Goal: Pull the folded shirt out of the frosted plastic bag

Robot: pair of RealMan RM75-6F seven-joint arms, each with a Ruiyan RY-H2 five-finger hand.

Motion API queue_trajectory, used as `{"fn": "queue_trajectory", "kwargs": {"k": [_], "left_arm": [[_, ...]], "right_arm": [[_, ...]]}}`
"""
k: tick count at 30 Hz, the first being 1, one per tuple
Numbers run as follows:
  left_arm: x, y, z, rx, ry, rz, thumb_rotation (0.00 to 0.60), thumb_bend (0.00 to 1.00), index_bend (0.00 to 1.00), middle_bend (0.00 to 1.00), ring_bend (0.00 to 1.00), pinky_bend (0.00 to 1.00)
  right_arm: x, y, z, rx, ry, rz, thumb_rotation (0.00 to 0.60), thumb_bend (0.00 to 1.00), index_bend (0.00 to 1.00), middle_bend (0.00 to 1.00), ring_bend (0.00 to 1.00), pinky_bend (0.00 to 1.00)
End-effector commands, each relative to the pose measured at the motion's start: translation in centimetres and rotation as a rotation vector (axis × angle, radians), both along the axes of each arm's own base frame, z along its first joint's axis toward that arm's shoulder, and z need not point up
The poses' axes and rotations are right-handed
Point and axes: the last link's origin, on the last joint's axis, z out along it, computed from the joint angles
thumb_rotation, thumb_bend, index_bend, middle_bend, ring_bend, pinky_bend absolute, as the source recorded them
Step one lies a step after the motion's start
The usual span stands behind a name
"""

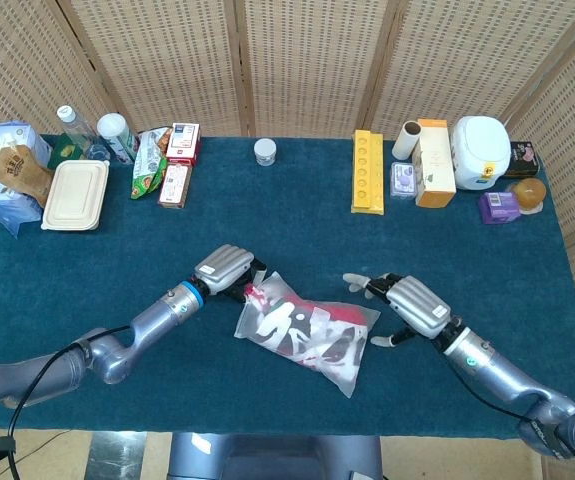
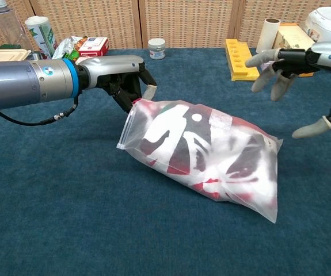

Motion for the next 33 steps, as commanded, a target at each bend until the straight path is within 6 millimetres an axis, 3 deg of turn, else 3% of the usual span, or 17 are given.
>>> {"fn": "queue_trajectory", "kwargs": {"k": [1, 12, 20, 33], "left_arm": [[0.5, 0.1, 0.0, -0.002, 0.003, -0.002, 0.6, 0.41, 0.81, 1.0, 1.0, 1.0], [1.3, -0.2, 0.1, -0.001, 0.022, -0.017, 0.6, 0.42, 0.81, 1.0, 1.0, 1.0], [1.5, -0.1, 0.1, 0.014, 0.035, -0.03, 0.6, 0.42, 0.8, 1.0, 1.0, 1.0], [1.8, -0.1, 0.0, 0.018, 0.049, -0.028, 0.6, 0.42, 0.81, 1.0, 1.0, 1.0]], "right_arm": [[-1.7, 2.0, -0.4, -0.043, 0.084, 0.122, 0.6, 0.09, 0.16, 0.36, 0.49, 0.39], [-2.4, 3.5, -1.2, -0.142, 0.106, 0.306, 0.6, 0.08, 0.2, 0.55, 0.74, 0.66], [-1.6, 4.1, -1.7, -0.215, 0.111, 0.437, 0.6, 0.07, 0.21, 0.67, 0.89, 0.9], [0.0, 4.7, -3.3, -0.257, 0.224, 0.616, 0.6, 0.06, 0.21, 0.71, 0.96, 0.98]]}}
